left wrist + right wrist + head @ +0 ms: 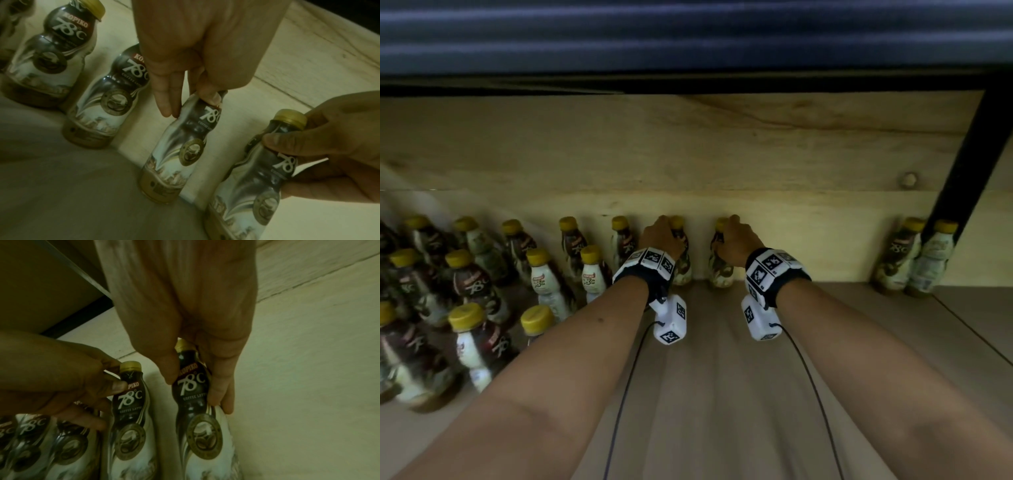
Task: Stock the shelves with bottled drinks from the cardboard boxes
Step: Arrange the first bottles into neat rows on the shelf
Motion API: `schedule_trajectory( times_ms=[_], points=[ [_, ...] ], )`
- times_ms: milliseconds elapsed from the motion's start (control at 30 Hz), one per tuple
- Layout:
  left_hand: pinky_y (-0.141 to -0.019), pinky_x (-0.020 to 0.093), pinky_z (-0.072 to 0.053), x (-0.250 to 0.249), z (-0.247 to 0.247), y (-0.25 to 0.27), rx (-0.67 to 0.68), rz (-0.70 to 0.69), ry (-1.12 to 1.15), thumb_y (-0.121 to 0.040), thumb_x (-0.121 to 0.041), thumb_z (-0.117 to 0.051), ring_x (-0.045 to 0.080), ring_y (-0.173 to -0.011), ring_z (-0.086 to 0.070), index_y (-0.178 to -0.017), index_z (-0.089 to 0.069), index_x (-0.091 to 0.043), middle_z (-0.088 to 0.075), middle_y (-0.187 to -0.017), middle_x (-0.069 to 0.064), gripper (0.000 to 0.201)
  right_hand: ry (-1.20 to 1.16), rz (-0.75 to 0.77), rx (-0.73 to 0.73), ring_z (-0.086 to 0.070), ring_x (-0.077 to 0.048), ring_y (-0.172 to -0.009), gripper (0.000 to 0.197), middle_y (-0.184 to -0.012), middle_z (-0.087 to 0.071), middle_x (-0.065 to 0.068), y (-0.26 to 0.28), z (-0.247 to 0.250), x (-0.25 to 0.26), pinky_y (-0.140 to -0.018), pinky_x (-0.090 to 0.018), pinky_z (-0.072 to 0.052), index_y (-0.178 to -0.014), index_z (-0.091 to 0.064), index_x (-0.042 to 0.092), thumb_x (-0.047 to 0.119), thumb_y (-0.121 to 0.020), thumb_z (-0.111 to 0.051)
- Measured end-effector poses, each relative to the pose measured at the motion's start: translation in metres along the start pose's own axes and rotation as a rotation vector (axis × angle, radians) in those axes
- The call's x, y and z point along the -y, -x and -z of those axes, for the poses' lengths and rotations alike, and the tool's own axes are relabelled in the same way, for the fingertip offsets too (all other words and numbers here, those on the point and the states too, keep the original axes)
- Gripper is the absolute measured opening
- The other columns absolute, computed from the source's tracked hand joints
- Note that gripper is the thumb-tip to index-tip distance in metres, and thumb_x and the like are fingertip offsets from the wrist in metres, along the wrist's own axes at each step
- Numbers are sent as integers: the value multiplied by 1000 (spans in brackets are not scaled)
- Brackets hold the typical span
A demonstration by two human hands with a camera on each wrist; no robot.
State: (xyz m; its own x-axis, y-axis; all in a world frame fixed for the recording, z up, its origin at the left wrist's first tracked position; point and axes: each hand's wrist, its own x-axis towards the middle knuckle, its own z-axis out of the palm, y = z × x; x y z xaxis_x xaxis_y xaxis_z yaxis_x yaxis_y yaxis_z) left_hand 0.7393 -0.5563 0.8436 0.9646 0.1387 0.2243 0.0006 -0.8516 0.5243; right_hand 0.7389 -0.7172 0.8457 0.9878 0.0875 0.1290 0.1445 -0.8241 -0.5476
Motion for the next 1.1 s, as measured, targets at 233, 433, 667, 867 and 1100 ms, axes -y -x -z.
schedule_trajectory(
  times_ms=[233,433,667,867,1100],
  points=[
    [-80,36,-44,-6,12,1,90,15,-53,-96,-28,-49,37,-111,-56,-137,-37,-5,-54,-128,19,49,59,50,31,-49,-41,-123,70,-148,-34,-28,5,3,-5,-95,-42,-46,-153,-6,-2,20,-101,-47],
    [-108,47,-33,-70,35,7,-88,-201,-219,-89,-27,-50,33,-127,-45,-144,-33,-13,-48,-139,11,60,-223,27,-23,-53,-30,-123,94,-144,-47,-17,18,59,-23,-85,-28,-44,-154,-5,11,41,-89,-66],
    [-92,38,-48,-183,-16,15,-48,-641,-30,-90,-20,-52,30,-111,-57,-122,-58,-13,-60,-123,11,33,-268,-118,-437,-57,-27,-114,58,-131,-56,-15,59,177,-110,-83,-29,-45,-138,-37,15,26,-89,-67],
    [-99,34,-43,-251,-116,29,304,-664,-92,-92,-32,-56,28,-123,-51,-132,-49,-14,-54,-135,9,45,-256,-519,-437,-56,-34,-110,63,-132,-53,-20,115,191,-241,-77,-33,-43,-138,-36,6,30,-89,-67],
    [-75,48,-52,-313,-191,19,535,-522,248,-73,-68,-57,39,-91,-61,-113,-53,-6,-62,-103,23,74,-294,-554,-475,-60,-38,-99,57,-116,-58,-17,71,184,-284,-72,-40,-49,-136,-36,10,33,-91,-62]
  ],
)
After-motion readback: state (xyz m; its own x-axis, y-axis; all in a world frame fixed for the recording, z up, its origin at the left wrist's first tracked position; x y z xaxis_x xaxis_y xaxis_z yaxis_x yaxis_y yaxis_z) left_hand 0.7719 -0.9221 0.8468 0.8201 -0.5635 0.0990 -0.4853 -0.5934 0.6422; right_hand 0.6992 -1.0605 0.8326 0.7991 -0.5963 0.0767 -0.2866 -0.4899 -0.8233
